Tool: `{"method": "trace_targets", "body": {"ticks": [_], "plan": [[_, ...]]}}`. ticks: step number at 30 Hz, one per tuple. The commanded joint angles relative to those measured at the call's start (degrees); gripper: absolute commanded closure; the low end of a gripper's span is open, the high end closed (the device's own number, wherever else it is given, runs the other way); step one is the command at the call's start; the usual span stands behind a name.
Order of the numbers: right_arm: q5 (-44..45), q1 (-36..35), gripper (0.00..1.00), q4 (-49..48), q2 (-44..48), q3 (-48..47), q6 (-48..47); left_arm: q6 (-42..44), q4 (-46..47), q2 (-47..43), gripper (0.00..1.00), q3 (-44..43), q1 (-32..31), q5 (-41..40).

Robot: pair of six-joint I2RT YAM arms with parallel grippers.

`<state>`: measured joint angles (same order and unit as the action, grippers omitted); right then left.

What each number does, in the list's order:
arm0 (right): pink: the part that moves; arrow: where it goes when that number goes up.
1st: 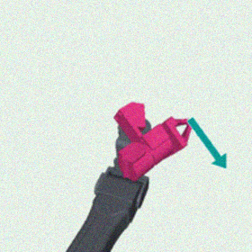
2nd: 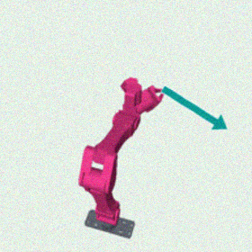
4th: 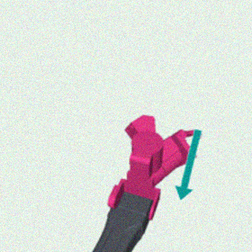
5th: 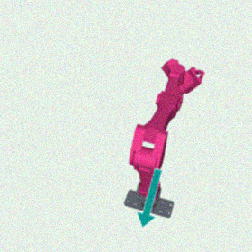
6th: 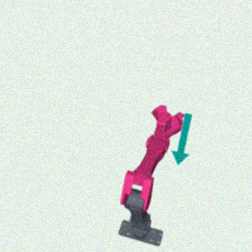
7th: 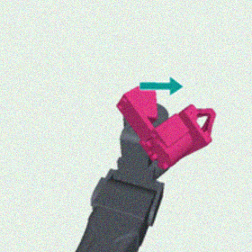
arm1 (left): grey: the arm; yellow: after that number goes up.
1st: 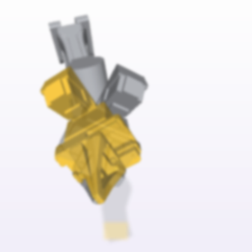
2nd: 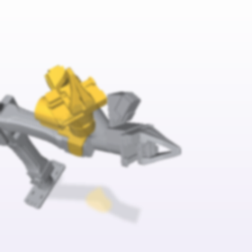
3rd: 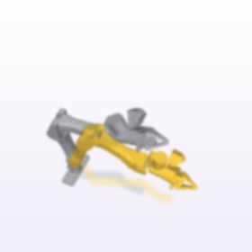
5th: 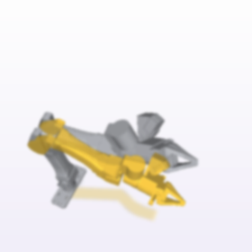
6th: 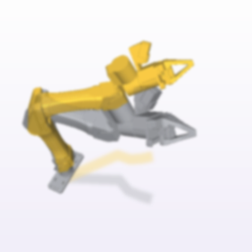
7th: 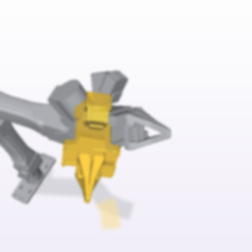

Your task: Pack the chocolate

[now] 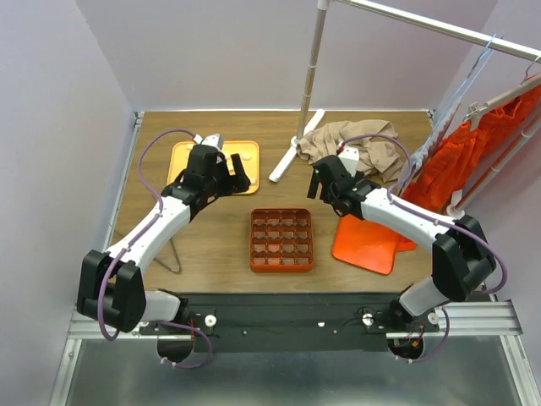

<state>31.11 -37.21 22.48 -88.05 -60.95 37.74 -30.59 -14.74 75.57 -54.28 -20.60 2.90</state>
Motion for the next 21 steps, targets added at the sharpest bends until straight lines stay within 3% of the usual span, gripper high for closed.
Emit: {"method": "trace_targets", "body": {"ticks": [1, 6, 8, 13, 17, 21], "plan": [[-1.8, -0.2, 0.0, 1.3, 2.5, 1.4, 3.0, -0.9, -1.7, -1.1, 0.05, -3.2, 3.8, 1.9], [-1.1, -0.2, 0.0, 1.5, 4.1, 2.6, 2.8, -2.7, -5.6, -3.4, 0.04, -2.4, 10.9, -2.5], [-0.8, -0.2, 0.0, 1.6, 4.4, 2.8, 2.4, -3.1, -9.2, -4.6, 0.05, -1.8, 13.2, -7.9], [-0.1, -0.2, 0.0, 1.6, 5.3, 2.6, 1.8, -7.3, -17.5, -9.9, 0.05, 2.9, 14.7, -16.9], [-0.5, -0.2, 0.0, 1.5, 4.4, 2.0, 1.7, -12.7, -19.7, -14.6, 0.09, 7.8, 15.3, -16.9], [-1.8, -0.2, 0.0, 1.5, 1.7, 0.3, 0.9, -14.1, -21.7, -12.1, 0.12, 7.3, 15.7, -18.8]]}}
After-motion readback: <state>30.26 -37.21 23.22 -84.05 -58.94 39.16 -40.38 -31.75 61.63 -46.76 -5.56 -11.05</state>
